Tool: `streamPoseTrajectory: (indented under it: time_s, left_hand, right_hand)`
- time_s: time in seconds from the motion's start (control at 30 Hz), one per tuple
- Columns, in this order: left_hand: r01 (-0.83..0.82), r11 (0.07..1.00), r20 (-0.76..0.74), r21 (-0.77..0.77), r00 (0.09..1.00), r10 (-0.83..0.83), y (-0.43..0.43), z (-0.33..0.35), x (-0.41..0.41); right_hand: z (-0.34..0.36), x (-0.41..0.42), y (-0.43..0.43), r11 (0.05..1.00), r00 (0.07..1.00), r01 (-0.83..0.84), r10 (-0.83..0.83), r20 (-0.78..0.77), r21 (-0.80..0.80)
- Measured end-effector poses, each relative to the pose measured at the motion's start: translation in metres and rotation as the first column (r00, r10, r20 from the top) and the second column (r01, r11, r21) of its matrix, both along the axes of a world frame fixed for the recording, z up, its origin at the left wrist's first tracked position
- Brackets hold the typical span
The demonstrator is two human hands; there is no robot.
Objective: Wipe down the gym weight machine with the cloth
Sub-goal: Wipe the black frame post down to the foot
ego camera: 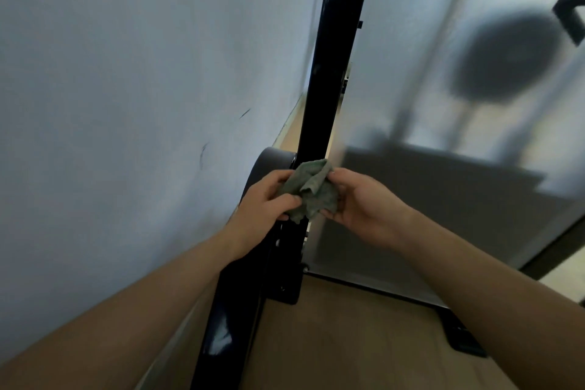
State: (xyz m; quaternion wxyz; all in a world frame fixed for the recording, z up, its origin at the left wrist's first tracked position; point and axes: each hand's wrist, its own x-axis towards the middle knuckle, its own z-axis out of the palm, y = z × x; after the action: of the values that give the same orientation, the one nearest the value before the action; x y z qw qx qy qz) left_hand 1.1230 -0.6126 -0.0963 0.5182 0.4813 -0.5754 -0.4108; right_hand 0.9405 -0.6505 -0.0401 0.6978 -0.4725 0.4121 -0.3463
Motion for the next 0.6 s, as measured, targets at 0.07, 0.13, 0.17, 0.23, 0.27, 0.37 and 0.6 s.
streamPoseTrajectory:
  time_s: [0.07, 0.13, 0.17, 0.23, 0.27, 0.37, 0.6]
  left_hand:
    - [-0.079, 0.997, -0.010, 0.002, 0.997, 0.079, 0.000, 0.004, -0.003]
    - [-0.168, 0.986, -0.062, 0.012, 0.984, 0.169, 0.000, 0.006, -0.001]
    - [-0.188, 0.982, -0.078, 0.018, 0.979, 0.189, 0.000, 0.008, 0.001]
    - [-0.197, 0.980, -0.113, 0.036, 0.973, 0.200, 0.001, 0.014, 0.007]
    - [-0.196, 0.979, -0.140, 0.045, 0.970, 0.201, 0.001, 0.018, 0.010]
    - [-0.184, 0.980, -0.193, 0.076, 0.961, 0.196, 0.001, 0.029, 0.021]
    - [-0.038, 0.999, 0.184, -0.027, 0.982, 0.043, 0.006, 0.049, 0.033]
  right_hand:
    - [0.003, 0.000, -0.001, 1.000, 0.999, 0.024, -0.024, -0.030, 0.002]
    - [0.005, -0.001, 0.000, 0.998, 0.996, 0.069, -0.068, -0.061, 0.002]
    - [0.007, -0.002, 0.000, 0.997, 0.993, 0.081, -0.081, -0.080, 0.002]
    - [0.010, -0.003, -0.001, 0.999, 0.988, 0.047, -0.050, -0.146, -0.025]
    - [0.011, -0.003, -0.001, 0.998, 0.980, 0.008, -0.019, -0.199, -0.060]
    - [0.017, 0.001, -0.001, 0.970, 0.925, -0.057, -0.039, -0.378, -0.238]
    - [0.015, 0.011, -0.001, 0.868, 0.913, -0.365, 0.263, -0.311, -0.338]
